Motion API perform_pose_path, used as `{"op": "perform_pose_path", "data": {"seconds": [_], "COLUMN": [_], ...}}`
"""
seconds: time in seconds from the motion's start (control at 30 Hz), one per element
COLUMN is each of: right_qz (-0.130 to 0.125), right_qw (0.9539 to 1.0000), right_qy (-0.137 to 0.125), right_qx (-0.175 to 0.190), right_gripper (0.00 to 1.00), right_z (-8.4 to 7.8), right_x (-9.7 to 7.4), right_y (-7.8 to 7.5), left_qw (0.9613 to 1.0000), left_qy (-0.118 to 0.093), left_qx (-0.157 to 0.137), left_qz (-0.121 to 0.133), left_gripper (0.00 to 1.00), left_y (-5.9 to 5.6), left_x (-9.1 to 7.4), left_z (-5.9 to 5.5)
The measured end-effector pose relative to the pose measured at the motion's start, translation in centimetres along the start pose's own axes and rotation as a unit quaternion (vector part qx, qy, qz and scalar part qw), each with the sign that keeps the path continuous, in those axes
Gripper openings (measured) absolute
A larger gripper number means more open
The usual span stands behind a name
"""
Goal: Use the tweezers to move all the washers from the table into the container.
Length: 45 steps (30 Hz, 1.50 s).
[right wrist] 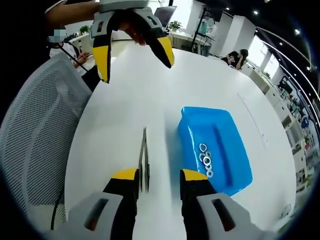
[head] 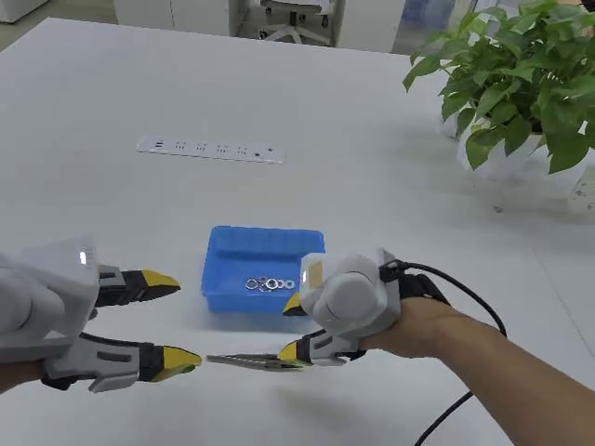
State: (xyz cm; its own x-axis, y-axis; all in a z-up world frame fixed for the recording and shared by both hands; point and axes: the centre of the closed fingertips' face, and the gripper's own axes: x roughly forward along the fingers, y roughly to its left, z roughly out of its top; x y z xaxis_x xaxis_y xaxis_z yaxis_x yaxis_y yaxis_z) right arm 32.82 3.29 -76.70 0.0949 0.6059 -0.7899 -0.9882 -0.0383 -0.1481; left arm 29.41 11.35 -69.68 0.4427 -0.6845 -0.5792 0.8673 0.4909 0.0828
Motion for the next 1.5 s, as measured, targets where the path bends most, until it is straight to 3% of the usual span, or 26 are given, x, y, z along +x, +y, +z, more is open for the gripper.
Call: {"op": "perform_pose_path", "data": {"seconds": [0.17,0.33,0.53,0.87,1.13,1.5], "right_qz": [-0.011,-0.037,-0.071,-0.098,-0.114,-0.116], "right_qw": [0.9998,0.9974,0.9906,0.9770,0.9705,0.9668], "right_qy": [-0.003,-0.022,-0.045,-0.082,-0.094,-0.103], "right_qx": [0.015,0.058,0.108,0.171,0.191,0.203], "right_gripper": [0.42,0.53,0.62,0.76,0.82,0.90], "right_z": [-0.5,-1.2,-2.3,-4.0,-4.7,-5.1], "right_x": [-0.9,-2.4,-4.4,-6.9,-8.3,-9.0], "right_y": [-0.3,-1.2,-1.9,-1.6,-1.6,-1.0], "left_qw": [1.0000,0.9996,0.9989,0.9979,0.9984,0.9991], "left_qy": [-0.006,-0.017,-0.028,-0.035,-0.025,0.003], "left_qx": [-0.008,-0.023,-0.038,-0.055,-0.051,-0.039], "left_qz": [-0.002,-0.001,0.001,0.002,-0.002,-0.012], "left_gripper": [0.62,0.67,0.73,0.81,0.84,0.91], "left_y": [0.0,0.1,0.3,0.1,0.1,-0.1], "left_x": [0.1,0.1,0.0,0.0,0.2,0.7], "left_z": [0.3,0.6,0.8,0.9,0.8,0.1]}}
